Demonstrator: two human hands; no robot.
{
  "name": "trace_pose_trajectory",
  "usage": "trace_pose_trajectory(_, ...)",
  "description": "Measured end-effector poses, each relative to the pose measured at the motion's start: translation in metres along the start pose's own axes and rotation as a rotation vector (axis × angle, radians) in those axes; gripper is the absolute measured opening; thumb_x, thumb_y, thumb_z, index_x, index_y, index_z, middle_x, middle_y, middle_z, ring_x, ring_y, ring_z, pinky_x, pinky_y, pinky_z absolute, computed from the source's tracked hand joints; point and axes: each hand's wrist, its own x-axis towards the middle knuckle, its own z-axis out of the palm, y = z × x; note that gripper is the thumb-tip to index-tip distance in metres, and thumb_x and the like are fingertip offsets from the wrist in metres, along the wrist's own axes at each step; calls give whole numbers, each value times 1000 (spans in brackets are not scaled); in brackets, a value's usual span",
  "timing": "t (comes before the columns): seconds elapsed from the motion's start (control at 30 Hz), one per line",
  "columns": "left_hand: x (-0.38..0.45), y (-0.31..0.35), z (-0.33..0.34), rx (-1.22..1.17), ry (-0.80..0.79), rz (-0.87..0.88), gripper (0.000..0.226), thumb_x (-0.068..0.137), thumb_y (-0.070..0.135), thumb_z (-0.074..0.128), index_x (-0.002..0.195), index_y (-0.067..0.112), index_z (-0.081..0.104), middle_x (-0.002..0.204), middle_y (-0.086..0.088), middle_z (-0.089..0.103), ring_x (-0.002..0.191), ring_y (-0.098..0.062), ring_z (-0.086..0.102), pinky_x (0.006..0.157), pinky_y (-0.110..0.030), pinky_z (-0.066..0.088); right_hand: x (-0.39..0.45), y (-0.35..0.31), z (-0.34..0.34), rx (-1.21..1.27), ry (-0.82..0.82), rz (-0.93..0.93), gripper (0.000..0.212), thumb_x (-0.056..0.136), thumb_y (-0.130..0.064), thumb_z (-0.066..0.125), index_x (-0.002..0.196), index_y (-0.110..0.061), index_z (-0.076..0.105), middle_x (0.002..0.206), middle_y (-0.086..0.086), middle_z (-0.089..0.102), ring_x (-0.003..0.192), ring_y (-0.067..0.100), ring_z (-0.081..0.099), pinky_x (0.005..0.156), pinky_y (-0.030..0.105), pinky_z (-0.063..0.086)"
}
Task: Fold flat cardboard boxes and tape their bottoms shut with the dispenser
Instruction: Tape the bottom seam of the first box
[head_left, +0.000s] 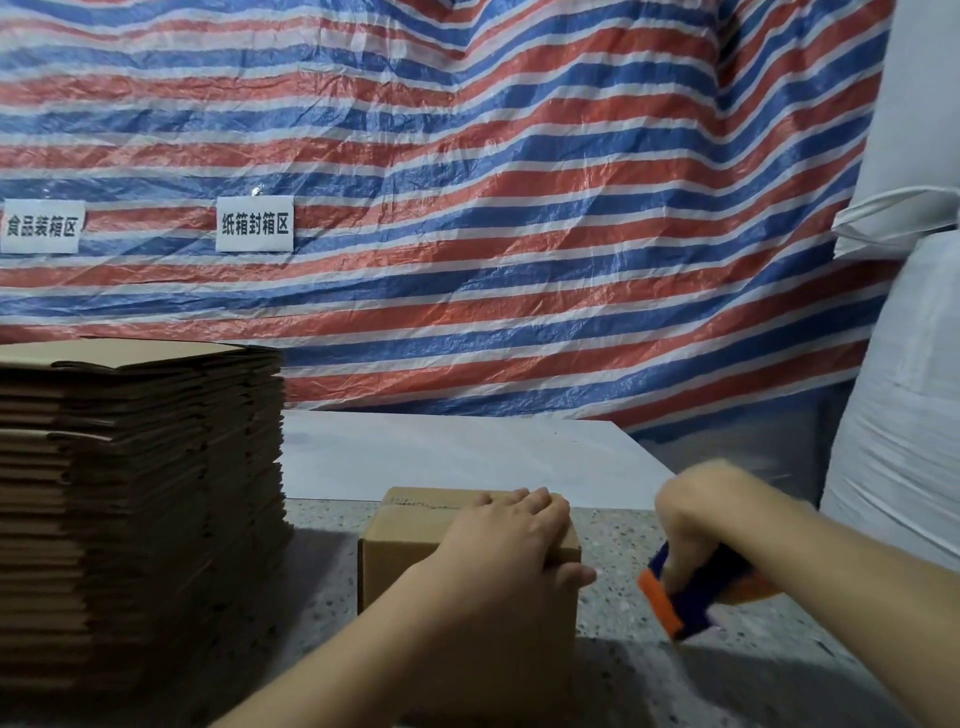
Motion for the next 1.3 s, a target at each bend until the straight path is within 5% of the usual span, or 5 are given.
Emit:
trace_pose_trajectory(0.17, -2, 3, -1, -29, 0, -11, 70, 96, 64, 37, 153, 26, 25, 158, 1, 32, 146, -22, 27, 120, -48, 22, 20, -15, 88, 326, 449, 106, 64, 84, -80, 49, 111, -25, 66, 116, -4, 70, 104, 17, 66, 72, 30, 46)
trace_pose_trajectory(0.53, -3, 1, 2, -21, 42, 4, 68, 96, 65, 36, 152, 27, 29, 157, 2, 34, 144, -21, 30, 118, -46, 26, 4, -43, 98, 731, 579, 256, 73, 95, -74, 15, 95, -20, 64, 102, 0, 72, 98, 19, 66, 82, 36, 47)
trace_pose_trajectory(0.7, 0, 0, 4, 8, 53, 10, 63, 97, 60, 40, 149, 25, 33, 154, 0, 38, 142, -21, 34, 115, -43, 29, -15, -66, 50, 1849, -63, -32, 73, 100, -68, 29, 99, -4, 63, 86, 13, 66, 75, 24, 59, 61, 32, 45)
trace_pose_trajectory(1.13, -1, 0, 5, 2, 64, 14, 73, 95, 59, 46, 153, 20, 25, 160, -3, 30, 147, -23, 26, 119, -43, 22, -5, -109, 55, 2082, 168, -66, 38, 105, -50, 42, 113, -25, 69, 107, 7, 75, 106, 29, 66, 103, 50, 48)
trace_pose_trajectory(1.3, -3, -1, -1, -58, 35, 4, 80, 91, 54, 55, 154, 16, 23, 159, -5, 30, 147, -23, 27, 121, -42, 20, -8, -106, 60, 2007, 355, -77, 35, 109, -38, 38, 130, -15, 56, 125, 3, 63, 108, 17, 56, 88, 33, 45)
